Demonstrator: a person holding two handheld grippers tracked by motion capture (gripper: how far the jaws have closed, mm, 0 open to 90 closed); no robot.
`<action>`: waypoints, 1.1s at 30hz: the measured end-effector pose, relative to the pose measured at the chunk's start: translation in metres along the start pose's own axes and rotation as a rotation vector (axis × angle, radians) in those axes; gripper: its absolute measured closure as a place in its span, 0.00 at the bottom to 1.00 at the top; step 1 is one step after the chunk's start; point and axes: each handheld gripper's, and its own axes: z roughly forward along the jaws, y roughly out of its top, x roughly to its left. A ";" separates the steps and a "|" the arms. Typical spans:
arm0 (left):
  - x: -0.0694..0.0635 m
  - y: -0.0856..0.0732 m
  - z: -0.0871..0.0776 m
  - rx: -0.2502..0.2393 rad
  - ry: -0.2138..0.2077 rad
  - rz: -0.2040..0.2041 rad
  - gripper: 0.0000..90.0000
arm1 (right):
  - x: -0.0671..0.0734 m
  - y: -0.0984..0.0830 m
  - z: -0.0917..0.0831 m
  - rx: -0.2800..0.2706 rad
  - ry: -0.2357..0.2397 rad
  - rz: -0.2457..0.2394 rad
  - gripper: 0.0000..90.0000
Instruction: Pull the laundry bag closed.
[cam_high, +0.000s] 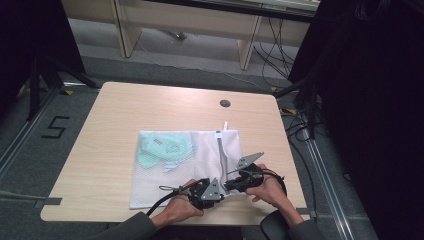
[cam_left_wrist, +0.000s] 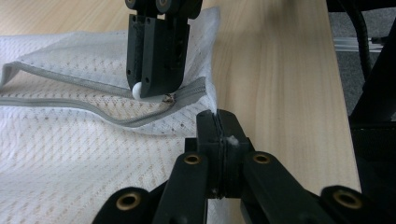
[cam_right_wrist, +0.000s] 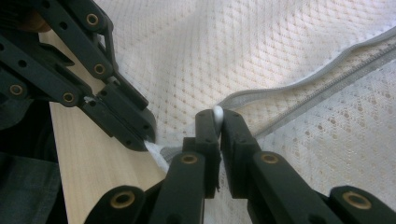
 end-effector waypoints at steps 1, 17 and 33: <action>0.000 0.000 0.000 -0.003 0.000 -0.004 0.99 | 0.000 0.000 0.000 0.000 0.000 0.000 0.96; 0.002 -0.002 -0.004 -0.002 -0.004 -0.036 0.99 | -0.006 0.009 0.006 -0.003 0.000 -0.026 0.96; -0.001 -0.002 -0.006 -0.024 0.003 -0.040 0.99 | -0.011 0.018 0.010 0.012 -0.035 -0.031 0.96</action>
